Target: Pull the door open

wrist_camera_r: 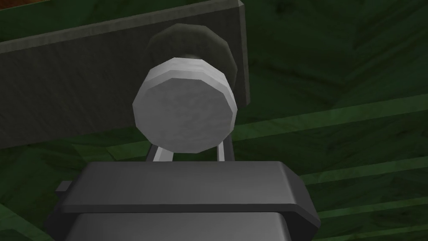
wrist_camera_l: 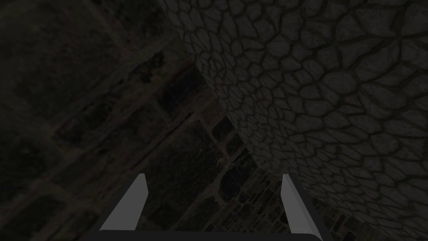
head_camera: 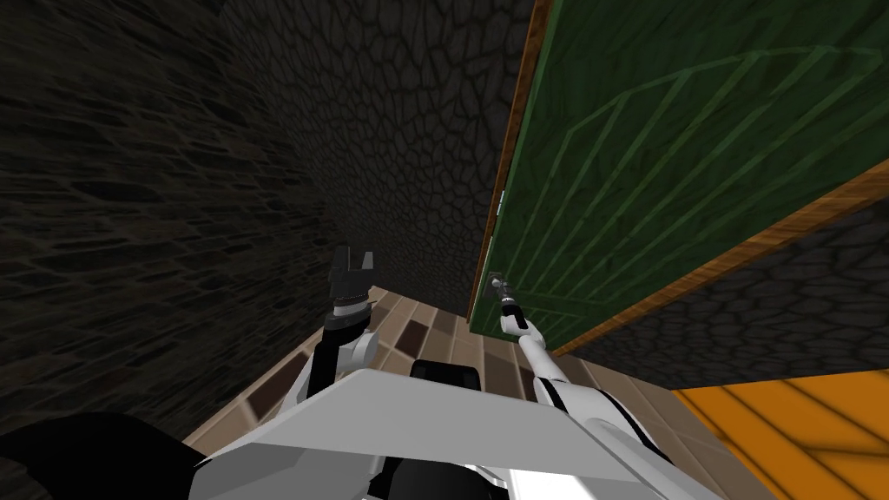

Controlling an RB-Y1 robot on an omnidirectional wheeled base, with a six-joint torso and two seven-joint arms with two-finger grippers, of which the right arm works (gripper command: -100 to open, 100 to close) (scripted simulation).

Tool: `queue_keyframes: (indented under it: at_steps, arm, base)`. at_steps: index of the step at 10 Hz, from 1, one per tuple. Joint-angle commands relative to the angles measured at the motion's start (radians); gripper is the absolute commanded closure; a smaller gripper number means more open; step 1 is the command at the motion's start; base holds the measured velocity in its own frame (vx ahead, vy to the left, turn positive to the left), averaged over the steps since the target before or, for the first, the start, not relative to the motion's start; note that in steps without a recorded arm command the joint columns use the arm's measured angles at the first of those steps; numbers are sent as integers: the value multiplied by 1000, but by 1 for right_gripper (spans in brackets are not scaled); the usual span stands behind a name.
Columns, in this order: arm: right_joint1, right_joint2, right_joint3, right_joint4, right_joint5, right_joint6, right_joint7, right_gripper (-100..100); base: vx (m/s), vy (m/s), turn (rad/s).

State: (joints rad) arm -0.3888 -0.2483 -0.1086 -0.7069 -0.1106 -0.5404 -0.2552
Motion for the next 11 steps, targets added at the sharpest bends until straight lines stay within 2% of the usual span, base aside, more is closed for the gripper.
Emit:
queue_keyframes:
  at_steps: [1, 2, 4, 8, 9, 10, 11]
  arm:
    - [-21, 12, 21, 0, -15, -10, -28, 100]
    - [-21, 12, 21, 0, -15, -10, -28, 100]
    - [-23, 1, 54, 5, -88, -10, -98, 100]
    - [-23, 1, 54, 5, -89, -10, -111, 100]
    - [-24, -5, 70, 8, -126, -9, -152, 100]
    - [-24, -5, 70, 8, -126, -9, -152, 100]
    - [-25, -11, 86, 11, -162, -9, -191, 100]
  base:
    - [-40, -20, 12]
    - [-19, -9, 1]
    - [-48, -25, 88]
    - [-18, -13, 1]
    - [-27, -17, 76]
    - [-37, -12, 70]
    - [-41, -19, 65]
